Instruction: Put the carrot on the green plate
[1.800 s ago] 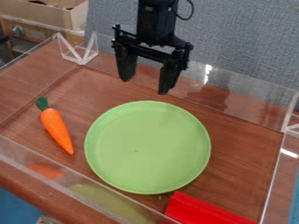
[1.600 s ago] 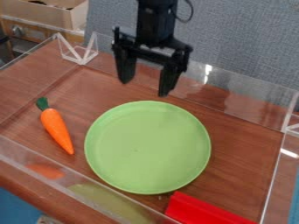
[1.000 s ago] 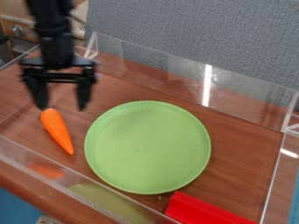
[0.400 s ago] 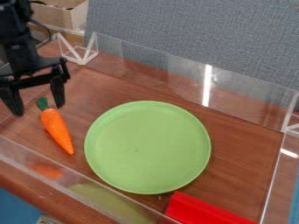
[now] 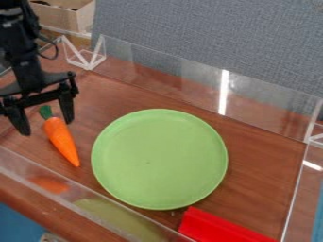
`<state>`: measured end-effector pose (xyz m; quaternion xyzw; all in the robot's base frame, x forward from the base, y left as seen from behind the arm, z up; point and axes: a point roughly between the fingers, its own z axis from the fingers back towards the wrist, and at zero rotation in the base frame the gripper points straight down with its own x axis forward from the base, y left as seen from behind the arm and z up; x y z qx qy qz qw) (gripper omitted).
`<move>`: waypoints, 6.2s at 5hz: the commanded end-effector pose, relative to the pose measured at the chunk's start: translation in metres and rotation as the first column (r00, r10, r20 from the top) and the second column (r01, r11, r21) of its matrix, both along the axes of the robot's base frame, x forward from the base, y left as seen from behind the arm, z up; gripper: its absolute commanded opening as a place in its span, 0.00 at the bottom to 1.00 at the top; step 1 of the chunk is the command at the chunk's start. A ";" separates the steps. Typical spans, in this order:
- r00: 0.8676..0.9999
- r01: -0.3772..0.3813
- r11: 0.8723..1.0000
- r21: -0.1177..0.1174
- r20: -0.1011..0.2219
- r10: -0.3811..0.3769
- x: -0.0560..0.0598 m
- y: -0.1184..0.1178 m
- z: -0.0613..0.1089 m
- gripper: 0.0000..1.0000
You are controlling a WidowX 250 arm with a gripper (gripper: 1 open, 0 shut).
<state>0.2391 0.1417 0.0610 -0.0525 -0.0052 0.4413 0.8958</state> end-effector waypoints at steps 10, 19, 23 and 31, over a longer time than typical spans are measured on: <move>0.991 -0.099 0.992 0.083 0.104 0.090 0.021 -0.002 -0.001 1.00; 0.959 -0.284 0.953 -0.108 -0.008 0.285 0.016 -0.154 0.029 0.00; 0.978 -0.206 0.965 -0.163 -0.004 0.208 0.007 -0.145 0.026 0.00; 0.981 -0.179 0.955 -0.237 0.028 0.191 0.010 -0.142 0.013 0.00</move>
